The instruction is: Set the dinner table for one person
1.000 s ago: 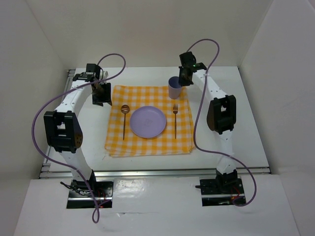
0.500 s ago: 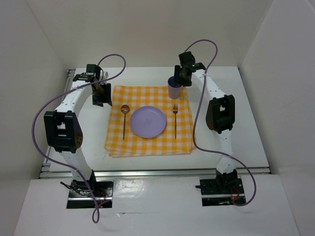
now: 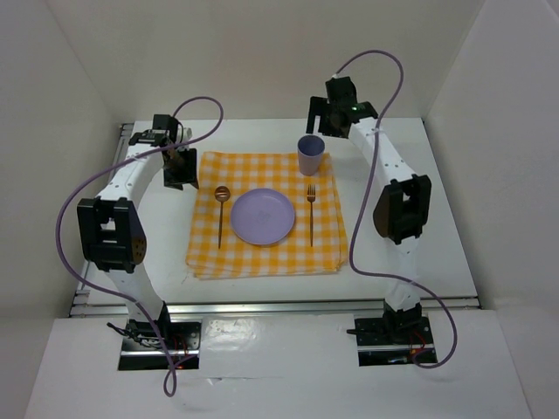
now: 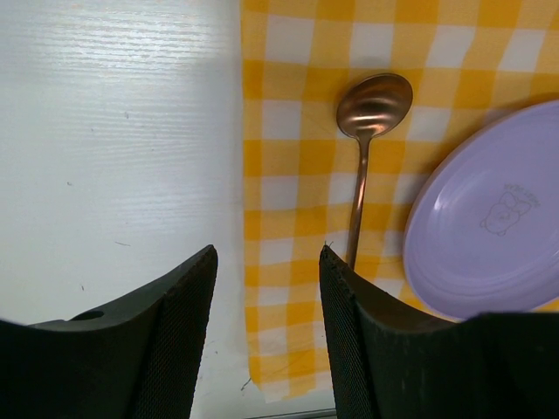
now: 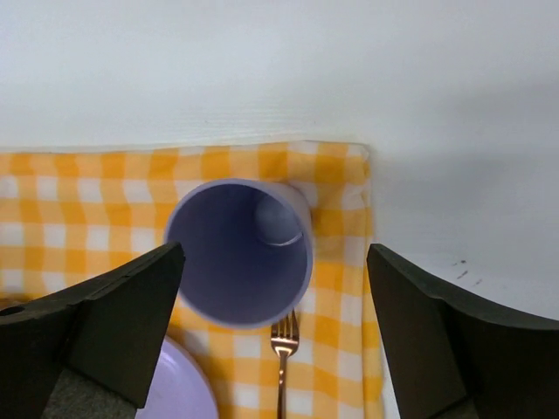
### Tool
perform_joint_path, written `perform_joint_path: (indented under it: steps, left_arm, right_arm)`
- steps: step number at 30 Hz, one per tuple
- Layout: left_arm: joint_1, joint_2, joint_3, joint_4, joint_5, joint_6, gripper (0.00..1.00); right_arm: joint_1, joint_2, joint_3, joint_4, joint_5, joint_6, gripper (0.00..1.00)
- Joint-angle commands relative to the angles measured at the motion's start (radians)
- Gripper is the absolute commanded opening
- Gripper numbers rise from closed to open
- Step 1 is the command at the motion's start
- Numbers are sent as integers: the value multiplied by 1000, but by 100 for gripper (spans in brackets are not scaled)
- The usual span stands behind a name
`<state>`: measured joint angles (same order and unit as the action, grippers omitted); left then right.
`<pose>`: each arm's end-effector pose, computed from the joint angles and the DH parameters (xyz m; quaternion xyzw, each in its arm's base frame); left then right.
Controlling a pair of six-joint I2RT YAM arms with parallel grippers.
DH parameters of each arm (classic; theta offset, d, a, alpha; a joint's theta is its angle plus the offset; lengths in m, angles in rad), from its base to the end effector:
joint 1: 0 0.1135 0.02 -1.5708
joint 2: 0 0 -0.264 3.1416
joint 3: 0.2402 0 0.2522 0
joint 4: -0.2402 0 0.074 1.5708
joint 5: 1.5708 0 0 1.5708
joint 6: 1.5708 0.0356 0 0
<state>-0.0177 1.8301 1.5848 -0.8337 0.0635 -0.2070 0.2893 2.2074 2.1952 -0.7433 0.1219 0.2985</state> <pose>0.3915 -0.0092 0.2708 -0.0839 0.9658 -0.0579 0.2383 0.4826 0.1391 0.3078 0.0284 0.9162 0.0611 0.3949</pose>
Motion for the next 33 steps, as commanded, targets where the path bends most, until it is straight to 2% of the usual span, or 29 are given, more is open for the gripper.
perform_joint_path:
  steps: [1, 3, 4, 5, 7, 8, 9, 11, 13, 17, 19, 25, 33]
  left_arm:
    - [5, -75, -5, 16, -4, 34, 58]
    - [31, -90, -14, 16, -13, 34, 58]
    - [44, -91, -14, 16, -13, 43, 58]
    - [79, -106, -25, 16, -13, 43, 62]
    - [140, -117, -37, -7, 34, 43, 62]
    - [210, -117, -37, -19, 35, 43, 62]
    - [243, -117, -37, -30, 35, 43, 62]
    - [300, -117, -46, -51, 35, 75, 62]
    - [354, -190, -95, -51, 24, 121, 62]
    - [363, -361, -213, -12, -22, 202, 62]
    - [363, -406, -242, 1, -33, 212, 62]
    - [363, -511, -335, -35, -47, 264, 62]
    - [363, -578, -453, -79, -7, 320, 62]
  right_arm:
    - [-36, -208, -75, 22, 56, 17, 95]
    - [-85, -320, -168, -5, 35, 54, 96]
    - [-104, -362, -280, -5, 24, 66, 97]
    - [-123, -455, -342, -19, 9, 77, 97]
    - [-185, -552, -527, -19, -45, 91, 99]
    - [-205, -601, -585, -19, -57, 102, 99]
    - [-220, -702, -639, -19, -57, 102, 99]
    - [-268, -800, -785, -30, -67, 113, 99]
    - [-289, -943, -900, -53, -67, 113, 99]
    - [-299, -1144, -1049, -113, -82, 154, 99]
    - [-299, -1239, -1095, -136, -114, 169, 99]
    - [-299, -1379, -1177, -157, -188, 189, 99]
    - [-299, -1397, -1157, -245, -186, 189, 99]
